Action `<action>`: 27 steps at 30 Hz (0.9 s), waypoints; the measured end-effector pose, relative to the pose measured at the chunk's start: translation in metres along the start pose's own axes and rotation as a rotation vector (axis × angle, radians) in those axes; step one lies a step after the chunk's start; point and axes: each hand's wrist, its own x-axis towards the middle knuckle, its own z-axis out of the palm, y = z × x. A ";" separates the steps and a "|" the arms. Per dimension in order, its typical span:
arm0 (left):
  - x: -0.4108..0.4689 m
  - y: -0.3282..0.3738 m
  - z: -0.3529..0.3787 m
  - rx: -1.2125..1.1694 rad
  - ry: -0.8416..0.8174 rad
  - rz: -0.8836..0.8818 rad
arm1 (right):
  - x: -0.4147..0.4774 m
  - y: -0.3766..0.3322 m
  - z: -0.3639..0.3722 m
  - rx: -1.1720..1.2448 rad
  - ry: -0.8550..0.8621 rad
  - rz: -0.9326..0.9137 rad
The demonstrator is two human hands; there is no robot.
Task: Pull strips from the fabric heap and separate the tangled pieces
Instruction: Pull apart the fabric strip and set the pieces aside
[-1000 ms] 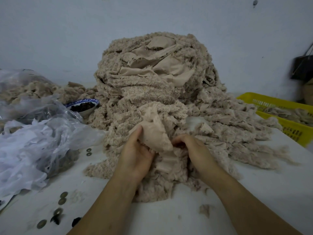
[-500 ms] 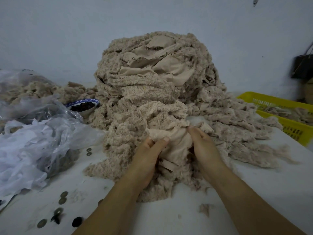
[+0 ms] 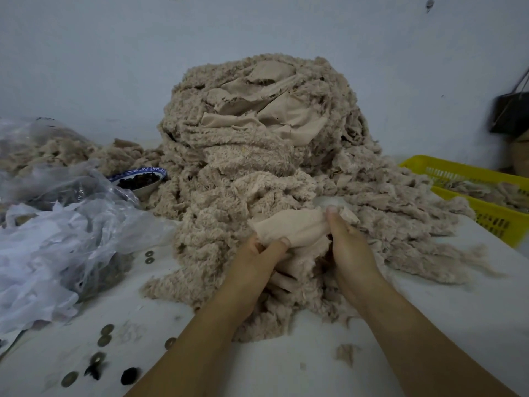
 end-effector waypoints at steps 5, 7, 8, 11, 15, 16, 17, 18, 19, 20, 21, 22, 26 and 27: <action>0.004 0.000 -0.004 -0.161 0.040 -0.010 | -0.002 -0.003 0.003 0.061 -0.051 0.070; 0.008 0.001 -0.005 -0.264 0.084 0.030 | -0.004 -0.003 0.001 0.044 -0.154 0.037; 0.009 0.004 -0.006 -0.343 0.098 0.032 | -0.003 0.000 -0.001 -0.025 -0.243 -0.006; 0.012 0.009 -0.011 -0.511 0.153 -0.016 | -0.015 0.000 0.006 -0.292 -0.462 -0.095; 0.016 0.014 -0.019 -0.737 0.226 -0.021 | -0.008 0.009 0.007 -0.642 -0.365 -0.198; 0.018 0.015 -0.022 -0.799 0.236 -0.002 | -0.006 0.011 0.004 -0.650 -0.344 -0.221; 0.019 0.016 -0.024 -0.854 0.247 0.019 | -0.004 0.010 0.001 -0.640 -0.328 -0.209; 0.020 0.018 -0.026 -0.893 0.255 0.033 | 0.000 0.013 -0.002 -0.596 -0.323 -0.176; 0.020 0.018 -0.027 -0.907 0.251 0.039 | -0.001 0.010 -0.004 -0.546 -0.316 -0.144; 0.020 0.019 -0.026 -0.877 0.234 0.033 | 0.000 0.010 -0.004 -0.445 -0.322 -0.099; 0.019 0.019 -0.024 -0.798 0.204 0.014 | -0.001 0.008 -0.002 -0.316 -0.314 -0.034; 0.018 0.018 -0.020 -0.678 0.171 -0.014 | -0.001 0.007 0.000 -0.154 -0.292 0.029; 0.005 0.008 -0.006 0.021 -0.038 -0.037 | -0.001 -0.006 0.000 0.205 -0.273 0.124; 0.002 0.006 -0.003 0.185 -0.055 -0.003 | -0.001 -0.008 -0.001 0.237 -0.271 0.131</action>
